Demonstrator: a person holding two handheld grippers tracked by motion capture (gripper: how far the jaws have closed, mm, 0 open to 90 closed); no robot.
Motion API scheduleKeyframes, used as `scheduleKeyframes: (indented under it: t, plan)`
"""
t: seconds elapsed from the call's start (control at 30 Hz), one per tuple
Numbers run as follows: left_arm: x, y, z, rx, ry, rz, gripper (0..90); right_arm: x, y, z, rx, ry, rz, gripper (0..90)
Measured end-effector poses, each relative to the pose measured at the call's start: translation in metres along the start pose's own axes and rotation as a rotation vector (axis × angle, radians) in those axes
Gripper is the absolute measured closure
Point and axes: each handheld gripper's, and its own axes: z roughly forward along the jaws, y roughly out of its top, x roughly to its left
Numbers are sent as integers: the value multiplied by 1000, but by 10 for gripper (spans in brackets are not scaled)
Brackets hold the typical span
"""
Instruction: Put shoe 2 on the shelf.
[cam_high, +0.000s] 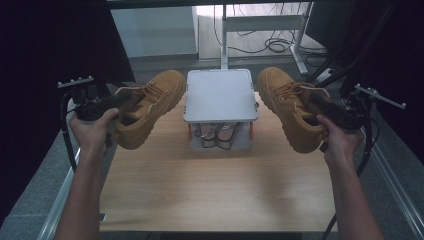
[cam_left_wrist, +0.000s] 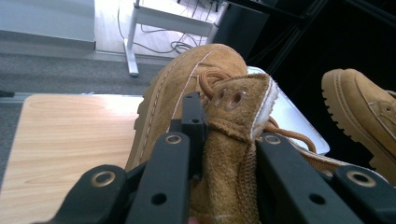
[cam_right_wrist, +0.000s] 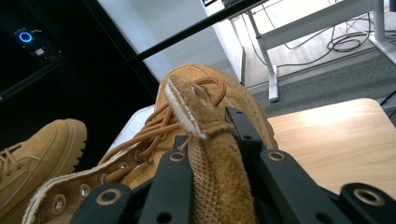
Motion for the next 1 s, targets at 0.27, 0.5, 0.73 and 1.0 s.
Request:
scheduleKeyframes:
  t: [0.27,0.5,0.73,1.0]
  plan:
    - [-16,11,21,2,-16,-25,803,18,10,19,20,3,8,804]
    - [-28,18,40,8,-23,-39,803,34,16,37,36,1,6,802]
    - [-39,22,52,14,-28,-39,803,46,15,56,49,11,20,801]
    - [-50,23,59,27,-44,-31,803,53,12,64,58,22,32,800]
